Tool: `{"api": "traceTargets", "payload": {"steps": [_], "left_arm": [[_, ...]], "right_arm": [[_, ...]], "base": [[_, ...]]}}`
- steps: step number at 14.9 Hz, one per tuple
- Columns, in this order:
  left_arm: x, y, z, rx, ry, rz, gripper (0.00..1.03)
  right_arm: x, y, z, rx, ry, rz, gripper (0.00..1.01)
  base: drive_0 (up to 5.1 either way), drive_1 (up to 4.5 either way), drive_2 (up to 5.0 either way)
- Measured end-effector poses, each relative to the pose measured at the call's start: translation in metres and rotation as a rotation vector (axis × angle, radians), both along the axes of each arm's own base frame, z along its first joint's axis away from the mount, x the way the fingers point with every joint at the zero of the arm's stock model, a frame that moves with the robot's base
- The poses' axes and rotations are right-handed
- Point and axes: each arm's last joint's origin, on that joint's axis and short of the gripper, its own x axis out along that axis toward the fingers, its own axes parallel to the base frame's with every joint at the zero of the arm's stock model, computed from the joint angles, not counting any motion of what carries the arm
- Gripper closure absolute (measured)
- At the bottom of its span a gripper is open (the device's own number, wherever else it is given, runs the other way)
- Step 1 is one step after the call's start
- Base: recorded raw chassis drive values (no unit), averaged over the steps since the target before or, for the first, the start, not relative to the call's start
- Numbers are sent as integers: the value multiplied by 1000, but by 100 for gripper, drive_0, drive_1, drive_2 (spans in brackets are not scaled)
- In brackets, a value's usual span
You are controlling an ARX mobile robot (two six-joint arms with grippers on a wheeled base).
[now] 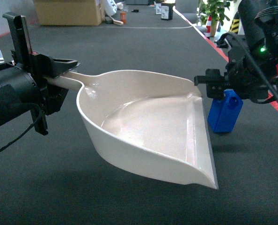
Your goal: Place part in tray to right shelf
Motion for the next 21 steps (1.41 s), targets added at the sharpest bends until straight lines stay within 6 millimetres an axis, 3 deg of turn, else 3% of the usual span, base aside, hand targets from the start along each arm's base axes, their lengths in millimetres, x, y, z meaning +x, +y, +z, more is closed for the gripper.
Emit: {"api": "traceTargets", "payload": {"steps": [2,4,5,7,9,12,13,14,16,17,19,21], "left_arm": [[0,-1,0,-6,3,-14,90],[0,-1,0,-16,7,-15,90],[0,-1,0,-17,8,-15,90],[0,-1,0,-17,8,-15,90],[0,-1,0,-17,8,-15,90],[0,-1,0,-17,8,-15,90],[0,-1,0,-13,8,-15,90],[0,-1,0,-16,9,-16,90],[0,-1,0,-16,8,-12,90],[0,-1,0,-16,9,-15,90],[0,-1,0,-16,9,-15,90],[0,-1,0,-14,9,-15,90]], "right_arm": [[-24,-3,29,45,-77,21,55],[-53,2,82,92,-231,65,55],[-70,10,115,149,-312,115,55],[-92,31,147,251,-395,211,55],[-109,59,148,377,-359,322,55],[-113,95,92,440,-117,348,53],[-112,94,77,448,-85,323,39],[-111,90,76,450,-92,311,32],[-112,73,105,457,-226,273,14],[-121,58,133,455,-336,261,2],[-141,41,159,411,-490,238,4],[-170,27,164,287,-690,219,3]], "base": [[0,0,0],[0,0,0],[0,0,0],[0,0,0],[0,0,0],[0,0,0],[0,0,0],[0,0,0],[0,0,0],[0,0,0],[0,0,0],[0,0,0]]}}
